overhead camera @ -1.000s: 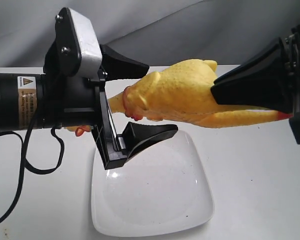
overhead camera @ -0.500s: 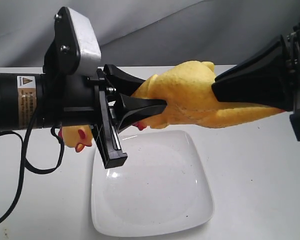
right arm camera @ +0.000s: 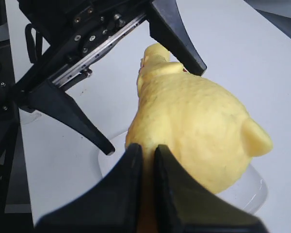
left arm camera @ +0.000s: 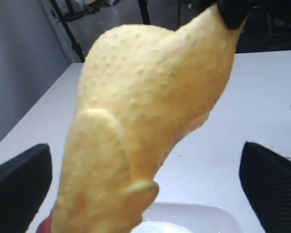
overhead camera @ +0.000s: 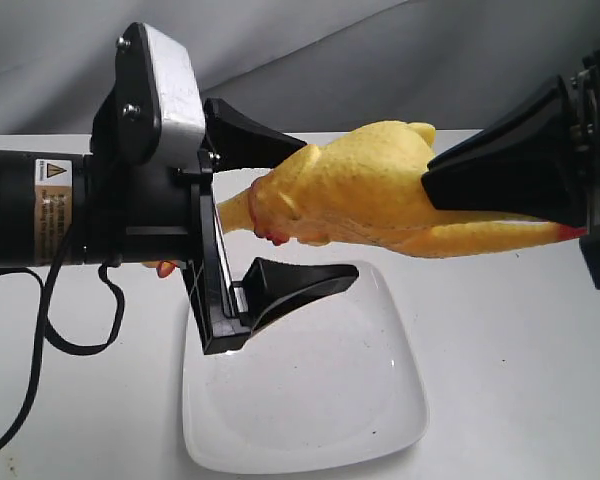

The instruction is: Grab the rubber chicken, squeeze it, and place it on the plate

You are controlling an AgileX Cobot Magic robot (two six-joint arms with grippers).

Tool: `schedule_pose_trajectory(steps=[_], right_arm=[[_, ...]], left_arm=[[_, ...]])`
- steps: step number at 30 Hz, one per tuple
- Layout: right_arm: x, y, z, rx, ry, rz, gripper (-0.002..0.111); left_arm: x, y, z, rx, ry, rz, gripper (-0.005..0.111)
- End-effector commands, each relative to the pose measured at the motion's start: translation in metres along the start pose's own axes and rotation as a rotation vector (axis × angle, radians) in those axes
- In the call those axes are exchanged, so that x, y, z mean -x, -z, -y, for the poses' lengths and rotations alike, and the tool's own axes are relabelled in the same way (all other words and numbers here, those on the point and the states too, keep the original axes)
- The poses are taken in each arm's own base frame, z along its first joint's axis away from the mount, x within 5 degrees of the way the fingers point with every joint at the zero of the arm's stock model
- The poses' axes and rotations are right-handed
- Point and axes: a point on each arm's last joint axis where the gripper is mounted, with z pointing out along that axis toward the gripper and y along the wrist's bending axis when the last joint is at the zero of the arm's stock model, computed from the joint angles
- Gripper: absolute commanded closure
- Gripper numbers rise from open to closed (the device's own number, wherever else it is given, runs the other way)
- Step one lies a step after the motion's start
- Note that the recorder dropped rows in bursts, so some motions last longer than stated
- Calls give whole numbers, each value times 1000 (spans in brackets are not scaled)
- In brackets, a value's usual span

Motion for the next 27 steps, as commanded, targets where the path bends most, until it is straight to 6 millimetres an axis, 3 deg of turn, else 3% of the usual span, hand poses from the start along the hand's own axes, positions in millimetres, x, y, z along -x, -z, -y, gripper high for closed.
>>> schedule_pose_trajectory(steps=[1, 5, 7, 8, 12, 24, 27], right_arm=[[4, 3, -2, -2, -3, 40, 108], [4, 3, -2, -2, -3, 40, 108], [4, 3, -2, 0, -2, 39, 108], [4, 3, -2, 0, -2, 39, 108], [4, 3, -3, 2, -2, 38, 108], [4, 3, -3, 3, -2, 38, 108], [4, 3, -3, 4, -2, 38, 108]], left_arm=[[2, -1, 0, 0, 35, 17, 8], [3, -1, 0, 3, 42, 21, 18], [3, -1, 0, 7, 55, 28, 36], [3, -1, 0, 6, 52, 26, 45], [2, -1, 2, -20, 13, 14, 108], [2, -1, 4, -39, -8, 10, 105], [1, -1, 7, -76, -41, 5, 90]])
